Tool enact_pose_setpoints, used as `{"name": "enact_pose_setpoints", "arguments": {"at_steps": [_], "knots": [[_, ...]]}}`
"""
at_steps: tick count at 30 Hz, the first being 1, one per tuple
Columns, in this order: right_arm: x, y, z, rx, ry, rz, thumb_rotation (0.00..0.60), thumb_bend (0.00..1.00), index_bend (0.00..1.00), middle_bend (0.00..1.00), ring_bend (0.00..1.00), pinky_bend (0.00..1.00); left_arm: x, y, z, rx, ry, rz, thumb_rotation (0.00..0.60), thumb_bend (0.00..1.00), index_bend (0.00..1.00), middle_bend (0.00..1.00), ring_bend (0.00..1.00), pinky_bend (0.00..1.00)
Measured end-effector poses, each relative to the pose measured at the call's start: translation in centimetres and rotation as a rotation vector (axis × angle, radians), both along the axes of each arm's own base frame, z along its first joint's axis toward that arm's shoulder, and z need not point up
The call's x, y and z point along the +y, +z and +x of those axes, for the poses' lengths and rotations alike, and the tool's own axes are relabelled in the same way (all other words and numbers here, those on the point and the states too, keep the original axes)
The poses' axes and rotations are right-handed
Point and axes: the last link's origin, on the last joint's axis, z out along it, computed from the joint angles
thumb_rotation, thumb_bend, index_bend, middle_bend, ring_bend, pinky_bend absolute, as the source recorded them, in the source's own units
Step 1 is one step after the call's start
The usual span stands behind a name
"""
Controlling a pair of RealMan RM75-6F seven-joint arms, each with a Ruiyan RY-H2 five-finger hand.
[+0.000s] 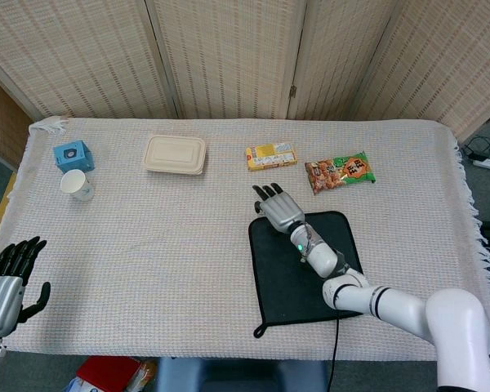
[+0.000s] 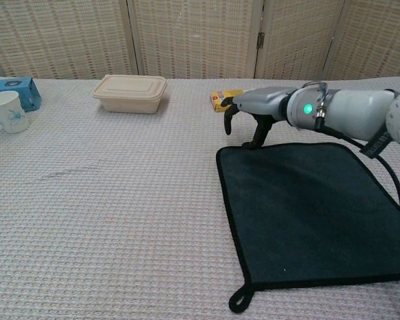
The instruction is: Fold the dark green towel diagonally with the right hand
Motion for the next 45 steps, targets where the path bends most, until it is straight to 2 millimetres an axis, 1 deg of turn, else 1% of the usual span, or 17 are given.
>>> {"name": "enact_pose_setpoints", "arguments": {"at_steps": [6,13,16,19,22,27,33,37,40,44,45], "knots": [[-0.4,-1.8,1.2,0.017,0.006,0.022,0.6,0.43,0.35,0.0,0.0,0.0,0.0,0.5,-0.1,-0.015,-0.005,0.008,0.6,0.59,0.03,0.09,0.0,0.0],[-0.8,-2.8,1.1,0.062,0.001,0.028,0.6,0.43,0.36,0.0,0.0,0.0,-0.1,0.8,-0.1,-0.024,-0.019,0.011,0.6,0.59,0.02,0.09,0.0,0.0],[-0.8,-3.0,1.1,0.08,0.006,0.033,0.6,0.43,0.39,0.01,0.0,0.0,-0.1,0.9,-0.1,-0.025,-0.022,0.015,0.6,0.59,0.01,0.09,0.0,0.0],[-0.8,-3.1,0.9,0.087,0.004,0.037,0.6,0.43,0.45,0.03,0.0,0.0,-0.1,0.9,-0.1,-0.026,-0.023,0.018,0.6,0.59,0.0,0.09,0.0,0.0],[-0.7,-3.1,1.0,0.086,0.009,0.033,0.6,0.43,0.52,0.06,0.02,0.0,-0.1,0.8,-0.1,-0.026,-0.025,0.015,0.6,0.58,0.0,0.09,0.0,0.0],[-0.7,-3.0,1.1,0.079,0.021,0.024,0.6,0.43,0.6,0.1,0.04,0.0,-0.1,0.8,0.0,-0.028,-0.039,0.014,0.6,0.58,0.0,0.09,0.0,0.0],[-0.5,-2.9,1.0,0.076,0.04,0.012,0.6,0.43,0.62,0.13,0.05,0.0,-0.2,0.7,0.0,-0.032,-0.051,0.011,0.6,0.58,0.0,0.09,0.0,0.0],[0.6,-2.4,0.6,0.069,0.077,0.01,0.6,0.43,0.63,0.13,0.06,0.0,-0.3,0.7,0.1,-0.034,-0.057,0.011,0.6,0.58,0.0,0.09,0.0,0.0],[2.2,-1.4,-0.3,0.067,0.12,0.009,0.6,0.43,0.63,0.13,0.06,0.0,-0.3,0.7,0.2,-0.032,-0.061,0.008,0.6,0.58,0.0,0.09,0.0,0.0],[5.1,1.0,-2.4,0.06,0.176,-0.005,0.6,0.43,0.63,0.14,0.06,0.0,-0.5,0.3,0.4,-0.026,-0.074,0.0,0.6,0.58,0.0,0.09,0.0,0.0],[6.2,2.1,-3.4,0.061,0.189,-0.01,0.6,0.43,0.63,0.14,0.06,0.0,-0.5,0.2,0.5,-0.024,-0.077,-0.002,0.6,0.58,0.0,0.09,0.0,0.0]]}}
